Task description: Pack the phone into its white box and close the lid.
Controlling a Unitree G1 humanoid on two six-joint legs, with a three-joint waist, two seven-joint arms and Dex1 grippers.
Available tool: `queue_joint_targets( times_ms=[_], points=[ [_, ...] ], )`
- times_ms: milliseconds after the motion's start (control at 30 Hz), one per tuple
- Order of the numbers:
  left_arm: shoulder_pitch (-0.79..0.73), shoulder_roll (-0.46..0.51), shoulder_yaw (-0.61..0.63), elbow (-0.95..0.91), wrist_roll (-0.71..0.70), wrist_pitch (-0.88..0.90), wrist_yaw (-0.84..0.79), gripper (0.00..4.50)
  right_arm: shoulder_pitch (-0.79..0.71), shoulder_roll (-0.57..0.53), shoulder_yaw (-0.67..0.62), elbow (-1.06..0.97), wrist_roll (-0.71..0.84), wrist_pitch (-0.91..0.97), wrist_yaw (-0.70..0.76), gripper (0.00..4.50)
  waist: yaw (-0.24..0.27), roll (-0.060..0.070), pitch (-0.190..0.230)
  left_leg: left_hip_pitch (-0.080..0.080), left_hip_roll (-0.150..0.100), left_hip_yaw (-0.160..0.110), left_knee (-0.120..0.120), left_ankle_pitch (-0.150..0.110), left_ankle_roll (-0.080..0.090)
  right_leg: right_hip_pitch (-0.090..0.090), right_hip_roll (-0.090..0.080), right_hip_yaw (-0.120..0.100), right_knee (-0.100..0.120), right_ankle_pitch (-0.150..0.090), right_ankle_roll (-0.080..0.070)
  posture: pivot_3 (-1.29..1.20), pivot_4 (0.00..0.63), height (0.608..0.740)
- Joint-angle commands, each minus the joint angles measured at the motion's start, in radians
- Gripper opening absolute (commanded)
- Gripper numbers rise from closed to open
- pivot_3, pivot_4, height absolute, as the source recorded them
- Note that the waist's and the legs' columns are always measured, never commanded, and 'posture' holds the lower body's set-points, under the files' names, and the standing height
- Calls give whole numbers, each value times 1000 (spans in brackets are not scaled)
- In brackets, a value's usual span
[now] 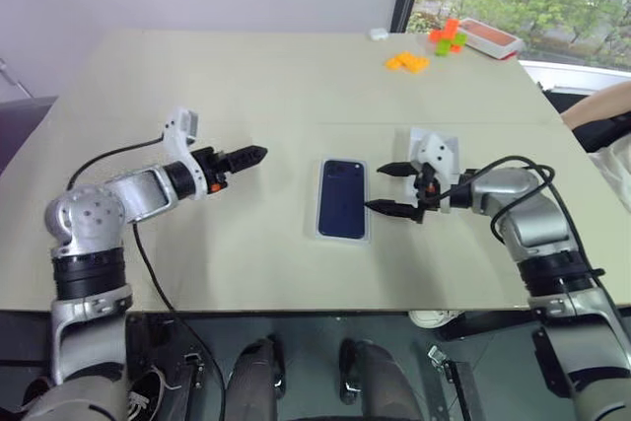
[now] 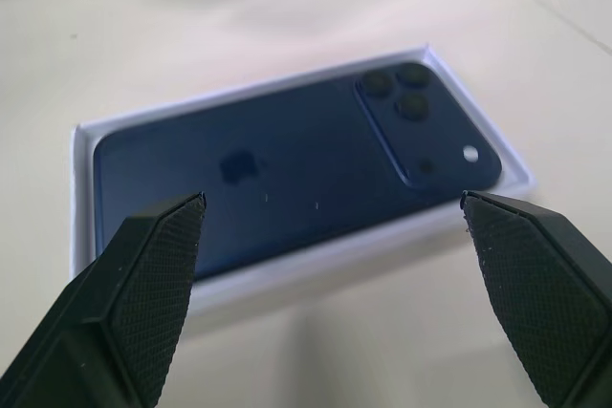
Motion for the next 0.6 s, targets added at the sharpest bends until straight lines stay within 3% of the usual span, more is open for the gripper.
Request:
queue_joint_targets(
  times_ms=[33, 100, 267, 367, 600],
  points=[
    [-13, 20, -103, -9, 122, -129, -134, 4364, -39, -11, 7, 29, -39, -69, 1, 3953, 1, 0, 0, 0, 0, 0, -1, 0, 0, 0, 0, 0, 0, 0, 0, 0, 150, 740],
    [-18, 11, -194, 22, 209, -188, -182, 4364, -41, -8, 16, 48, -56, -94, 6, 3143, 1, 0, 0, 0, 0, 0, -1, 0, 0, 0, -1, 0, 0, 0, 0, 0, 150, 740],
    [-25, -40, -321, 83, 384, -379, -268, 4364, -50, -15, 19, 61, -72, -104, 18, 569, -1, 0, 0, -1, 0, 0, -1, 0, 0, -1, -1, 0, 0, 0, 0, 0, 150, 740],
    [-28, -58, -372, 148, 478, -493, -320, 4364, -53, -22, 26, 61, -88, -110, 18, 569, -3, 1, 0, -1, 0, 1, -1, 0, 0, -2, 0, 0, 0, 0, 0, 0, 150, 740],
    [-94, -139, -423, 265, 556, -508, -404, 4364, -32, 8, 79, 60, -171, -148, -40, 569, -1, 1, 0, -1, 1, 0, 1, 0, 0, -1, 0, 0, 1, 0, 0, 0, 150, 740]
  ],
)
